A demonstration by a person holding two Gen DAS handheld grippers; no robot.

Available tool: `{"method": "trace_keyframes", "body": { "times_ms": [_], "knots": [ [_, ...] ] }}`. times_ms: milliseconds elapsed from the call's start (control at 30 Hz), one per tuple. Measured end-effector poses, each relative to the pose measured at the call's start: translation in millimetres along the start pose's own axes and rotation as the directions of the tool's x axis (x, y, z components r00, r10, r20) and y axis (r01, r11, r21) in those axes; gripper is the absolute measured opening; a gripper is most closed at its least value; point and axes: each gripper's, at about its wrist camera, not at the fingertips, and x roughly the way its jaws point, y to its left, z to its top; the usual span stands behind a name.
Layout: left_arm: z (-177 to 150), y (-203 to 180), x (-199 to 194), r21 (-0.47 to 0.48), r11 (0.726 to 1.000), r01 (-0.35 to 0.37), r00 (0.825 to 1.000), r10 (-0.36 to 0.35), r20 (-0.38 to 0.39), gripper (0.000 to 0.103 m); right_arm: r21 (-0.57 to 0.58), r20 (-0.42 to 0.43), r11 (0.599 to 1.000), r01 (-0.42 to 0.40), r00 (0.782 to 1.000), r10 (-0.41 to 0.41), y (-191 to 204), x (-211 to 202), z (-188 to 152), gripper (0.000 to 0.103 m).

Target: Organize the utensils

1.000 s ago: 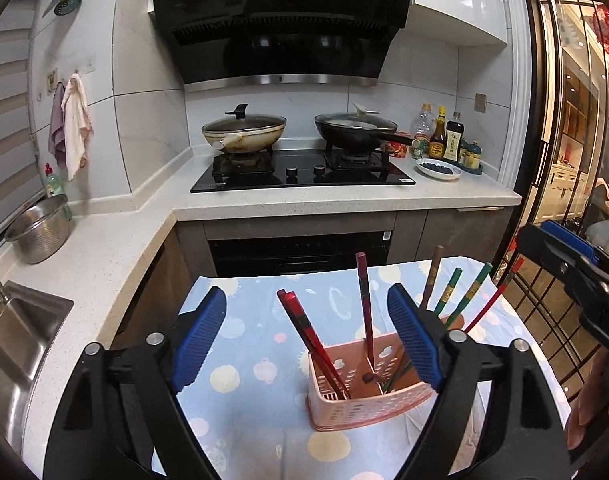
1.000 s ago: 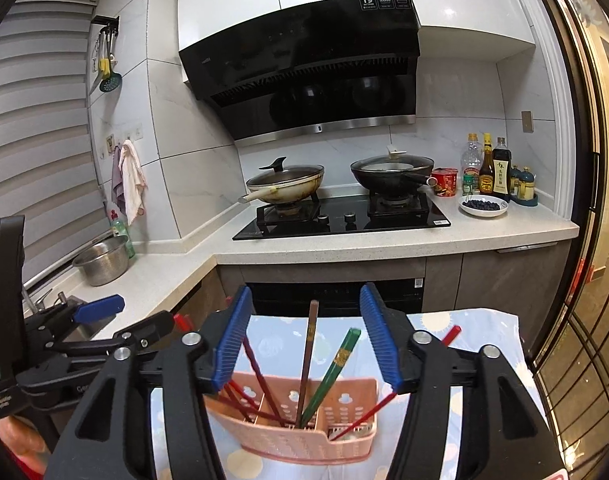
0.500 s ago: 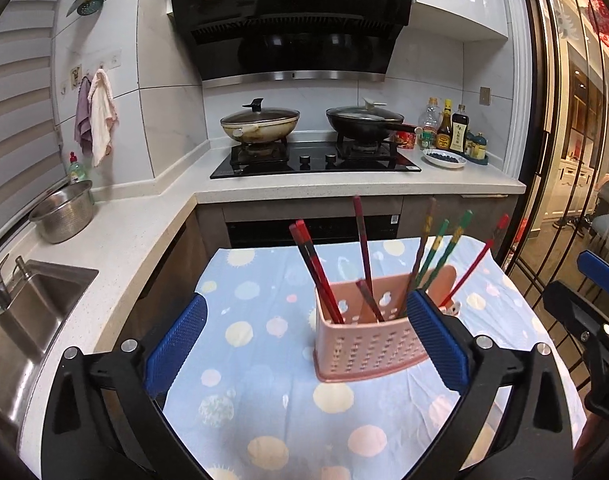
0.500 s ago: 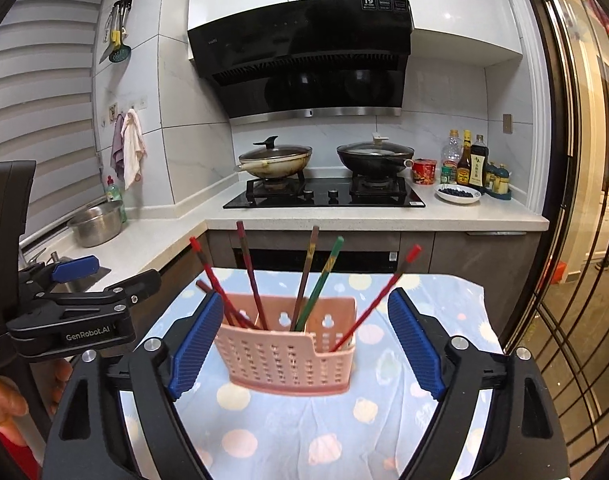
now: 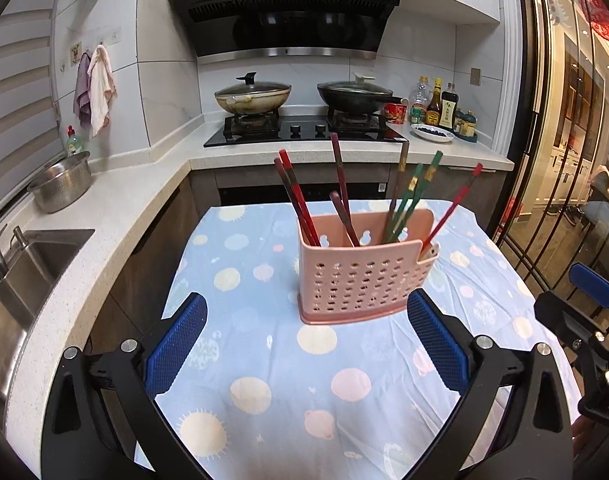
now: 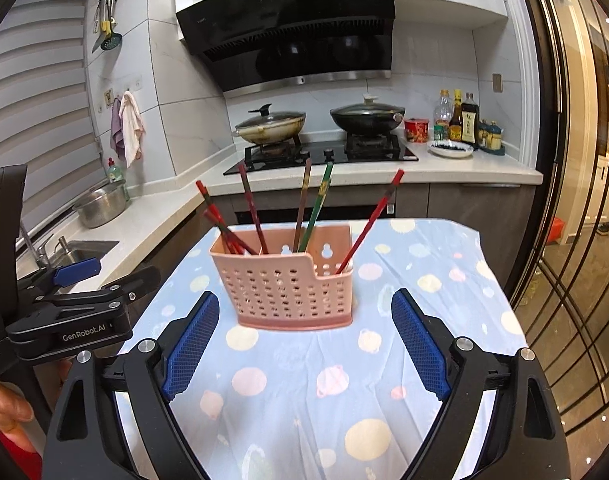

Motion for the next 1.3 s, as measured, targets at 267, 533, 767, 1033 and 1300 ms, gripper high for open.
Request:
{"method": "trace_keyframes", "body": {
  "times_ms": [267,533,767,1033,1300],
  "knots": [
    [-19,-8,-11,-0.002,1.0,0.004,1.0,-0.004,-0.02,0.096,0.021,-0.036,1.0,0.016,0.999,-0.015,-4,-5,-17,0.096],
    [-36,-19,-19,0.025,1.0,-0.007,0.999,0.007,-0.033,0.096,-0.002,-0.039,0.998,0.06,0.997,-0.06,-2,-9,-28,0.096],
    [-45,-23,-24,0.033,0.999,-0.015,0.999,0.017,-0.042,0.096,0.011,-0.064,0.998,0.069,0.996,-0.068,-9,-10,-39,0.096],
    [-56,-23,-28,0.039,0.998,-0.044,0.998,0.046,-0.049,0.096,-0.002,-0.071,0.996,0.093,0.993,-0.093,-11,-16,-52,0.096],
    [-63,-25,-29,0.048,0.997,-0.063,0.996,0.066,-0.057,0.096,-0.001,-0.089,0.996,0.092,0.992,-0.092,-11,-19,-62,0.096]
  ]
}}
